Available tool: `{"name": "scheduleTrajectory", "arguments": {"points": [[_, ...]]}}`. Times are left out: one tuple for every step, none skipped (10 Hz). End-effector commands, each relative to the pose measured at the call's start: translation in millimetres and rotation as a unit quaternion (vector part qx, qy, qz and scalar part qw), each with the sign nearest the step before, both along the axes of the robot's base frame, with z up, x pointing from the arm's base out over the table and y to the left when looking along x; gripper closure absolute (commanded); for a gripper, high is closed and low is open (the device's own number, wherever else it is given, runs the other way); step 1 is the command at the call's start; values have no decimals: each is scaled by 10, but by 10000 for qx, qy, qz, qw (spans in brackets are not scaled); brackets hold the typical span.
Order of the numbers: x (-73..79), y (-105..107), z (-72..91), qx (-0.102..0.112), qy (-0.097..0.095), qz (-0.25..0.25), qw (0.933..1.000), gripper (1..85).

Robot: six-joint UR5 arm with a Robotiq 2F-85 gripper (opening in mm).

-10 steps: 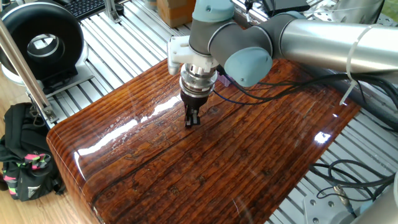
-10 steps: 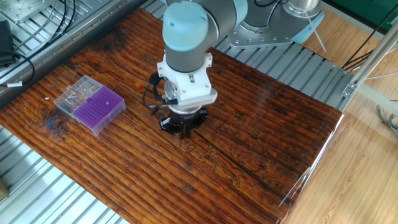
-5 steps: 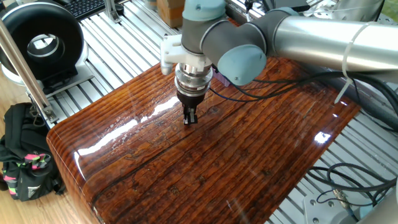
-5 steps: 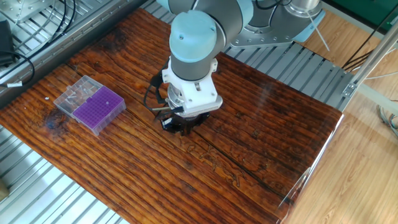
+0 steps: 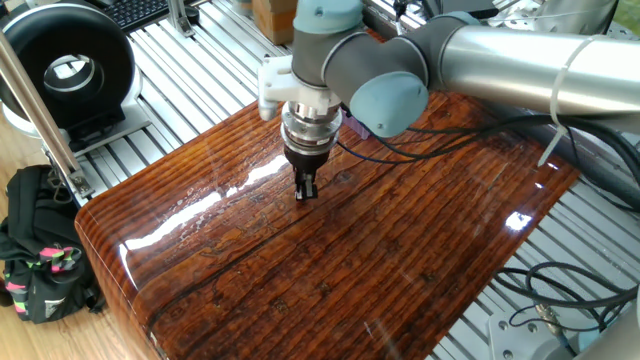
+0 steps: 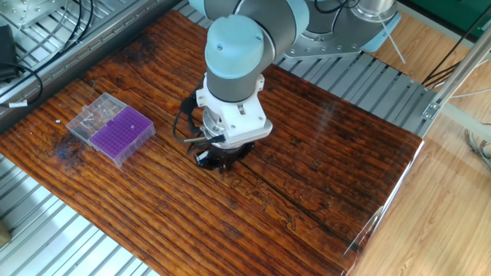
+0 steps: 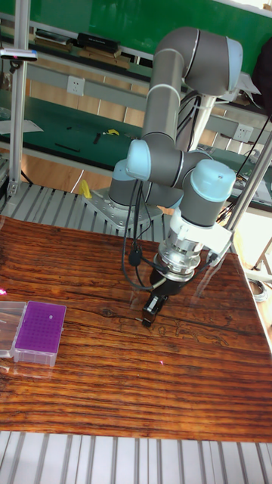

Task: Insert a small pipette tip into the holder for small pipette tips

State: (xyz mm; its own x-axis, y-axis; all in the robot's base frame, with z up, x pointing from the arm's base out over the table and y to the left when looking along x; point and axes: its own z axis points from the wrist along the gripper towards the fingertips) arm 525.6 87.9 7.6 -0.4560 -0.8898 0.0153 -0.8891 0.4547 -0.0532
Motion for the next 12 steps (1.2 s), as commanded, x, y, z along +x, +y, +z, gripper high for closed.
{"name": "scheduleTrajectory", "arguments": {"points": [[-21, 12, -27, 141, 84, 132, 9998, 633], [-39, -7, -34, 140, 107, 155, 9997, 633], [-69, -31, -35, 140, 146, 177, 9996, 633], [-79, -46, -33, 140, 154, 192, 9996, 633], [-80, -48, -31, 140, 154, 192, 9996, 633], [-80, -43, -31, 147, 154, 192, 9996, 633], [-101, -29, -32, 170, 193, 214, 9994, 633], [-141, -13, -34, 194, 254, 244, 9992, 633], [-150, -19, -39, 170, 247, 259, 9992, 633], [-147, -16, -44, 170, 232, 244, 9993, 633], [-135, -15, -47, 170, 209, 237, 9994, 633], [-130, -13, -48, 170, 201, 229, 9994, 633]]}}
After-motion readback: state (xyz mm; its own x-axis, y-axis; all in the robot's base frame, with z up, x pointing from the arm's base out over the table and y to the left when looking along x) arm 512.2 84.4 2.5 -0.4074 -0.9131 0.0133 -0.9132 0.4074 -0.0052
